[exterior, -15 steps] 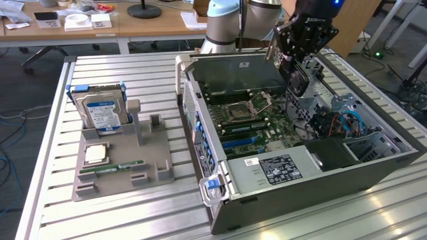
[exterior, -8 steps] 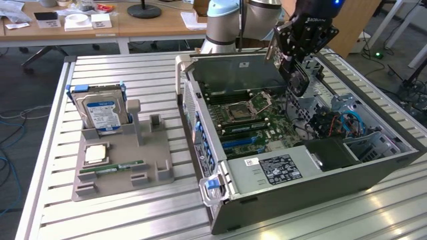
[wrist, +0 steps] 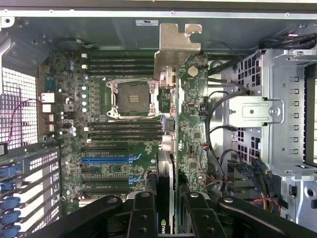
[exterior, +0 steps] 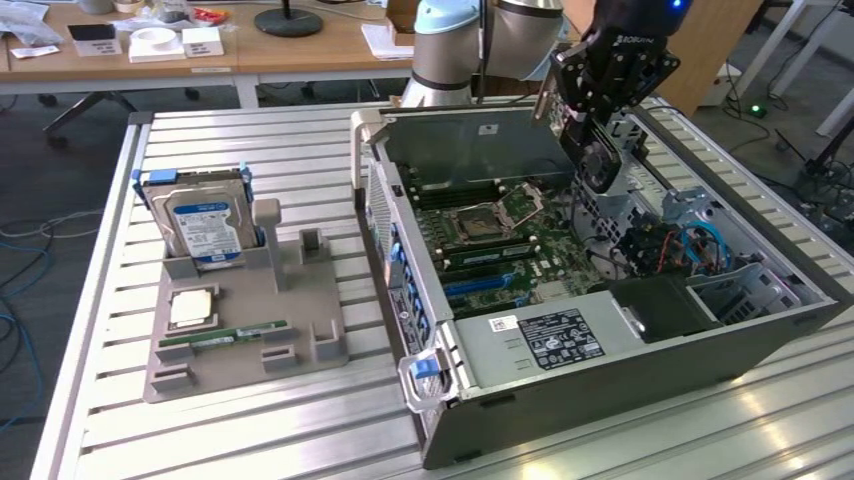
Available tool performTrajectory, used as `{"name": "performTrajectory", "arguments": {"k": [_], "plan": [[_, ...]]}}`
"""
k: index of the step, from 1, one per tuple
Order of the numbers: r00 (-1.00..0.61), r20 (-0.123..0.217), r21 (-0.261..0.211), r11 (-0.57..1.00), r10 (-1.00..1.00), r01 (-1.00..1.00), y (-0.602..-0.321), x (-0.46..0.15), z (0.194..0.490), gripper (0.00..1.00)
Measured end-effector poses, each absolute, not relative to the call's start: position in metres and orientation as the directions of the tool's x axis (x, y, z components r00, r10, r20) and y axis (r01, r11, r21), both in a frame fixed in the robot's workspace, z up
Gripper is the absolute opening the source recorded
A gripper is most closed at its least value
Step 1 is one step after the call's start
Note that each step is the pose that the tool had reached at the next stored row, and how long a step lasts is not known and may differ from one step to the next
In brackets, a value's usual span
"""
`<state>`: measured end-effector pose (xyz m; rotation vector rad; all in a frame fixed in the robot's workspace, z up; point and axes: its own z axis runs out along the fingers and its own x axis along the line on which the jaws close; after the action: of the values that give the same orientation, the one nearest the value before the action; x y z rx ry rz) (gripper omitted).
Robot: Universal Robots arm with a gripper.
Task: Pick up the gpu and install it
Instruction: 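Pick up the gpu and move the gpu toward the slot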
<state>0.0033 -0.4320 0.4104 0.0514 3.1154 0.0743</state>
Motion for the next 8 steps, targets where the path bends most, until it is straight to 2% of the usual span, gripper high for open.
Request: {"name": "performTrajectory", "arguments": {"k": [8], "plan": [[-0.999,-0.024,0.048,0.998,0.034,0.032,-0.4320,0.0033,0.4104,0.26]]}}
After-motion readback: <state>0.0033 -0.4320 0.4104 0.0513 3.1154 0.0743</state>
